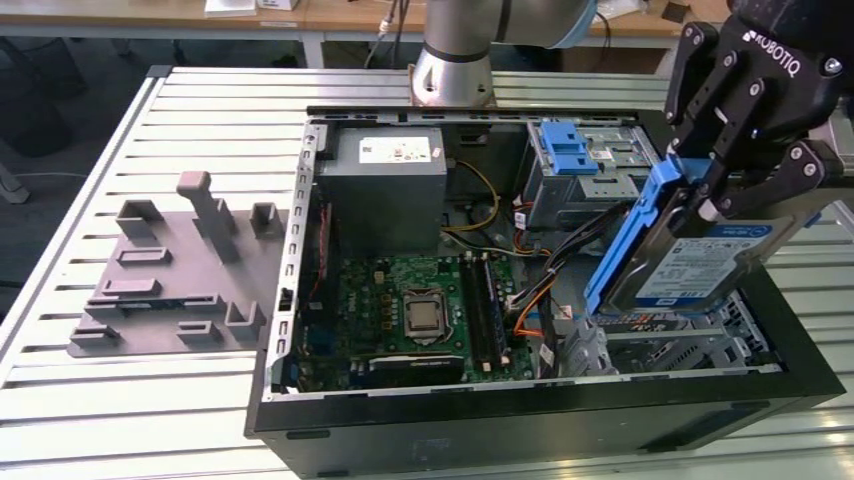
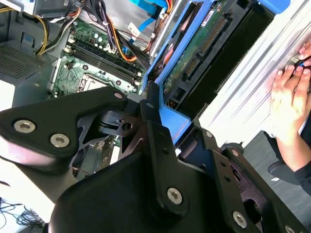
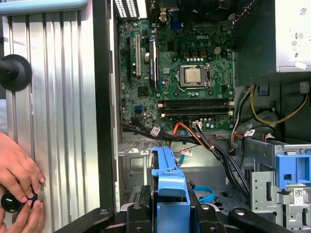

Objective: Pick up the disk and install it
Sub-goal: 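Insert the disk into the insertion slot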

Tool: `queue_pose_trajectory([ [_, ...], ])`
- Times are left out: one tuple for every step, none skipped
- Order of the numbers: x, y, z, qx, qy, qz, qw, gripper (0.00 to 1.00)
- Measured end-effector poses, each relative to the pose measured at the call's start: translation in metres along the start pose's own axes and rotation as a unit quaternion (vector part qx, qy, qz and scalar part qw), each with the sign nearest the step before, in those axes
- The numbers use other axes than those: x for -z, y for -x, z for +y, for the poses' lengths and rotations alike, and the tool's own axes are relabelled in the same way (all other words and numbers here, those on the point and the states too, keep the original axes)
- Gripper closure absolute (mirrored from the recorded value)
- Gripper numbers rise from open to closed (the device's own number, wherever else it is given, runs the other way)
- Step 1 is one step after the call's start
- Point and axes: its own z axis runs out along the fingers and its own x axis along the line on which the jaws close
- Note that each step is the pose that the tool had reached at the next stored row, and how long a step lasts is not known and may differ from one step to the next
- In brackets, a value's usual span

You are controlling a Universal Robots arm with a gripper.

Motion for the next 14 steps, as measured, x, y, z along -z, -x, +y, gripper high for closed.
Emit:
queue_pose_trajectory([
  [-0.0004, 0.0000, -0.0006, 0.000, 0.0000, 0.0000, 1.0000, 0.64],
  [-0.0008, 0.0001, -0.0013, 0.000, 0.0000, 0.0000, 1.0000, 0.64],
  [-0.0012, 0.0001, -0.0020, 0.000, 0.0000, 0.0000, 1.0000, 0.64],
  [-0.0017, 0.0001, -0.0026, 0.000, 0.0000, 0.0000, 1.0000, 0.64],
  [-0.0020, 0.0002, -0.0035, 0.000, 0.0000, 0.0000, 1.0000, 0.64],
  [-0.0024, 0.0002, -0.0044, 0.000, 0.0000, 0.0000, 1.0000, 0.64],
  [-0.0028, 0.0003, -0.0052, 0.000, 0.0000, 0.0000, 1.0000, 0.64],
  [-0.0032, 0.0003, -0.0058, 0.000, 0.0000, 0.0000, 1.0000, 0.64],
  [-0.0036, 0.0004, -0.0060, 0.001, 0.0000, 0.0000, 1.0000, 0.64],
  [-0.0041, 0.0003, -0.0061, 0.001, 0.0000, 0.0000, 1.0000, 0.64],
  [-0.0046, 0.0003, -0.0061, 0.001, 0.0000, 0.0000, 1.0000, 0.64],
  [-0.0051, 0.0003, -0.0063, 0.002, 0.0000, 0.0000, 1.0000, 0.64],
  [-0.0055, 0.0004, -0.0066, 0.003, 0.0000, 0.0000, 1.0000, 0.64],
  [-0.0060, 0.0004, -0.0072, 0.003, 0.0000, 0.0000, 1.0000, 0.64],
])
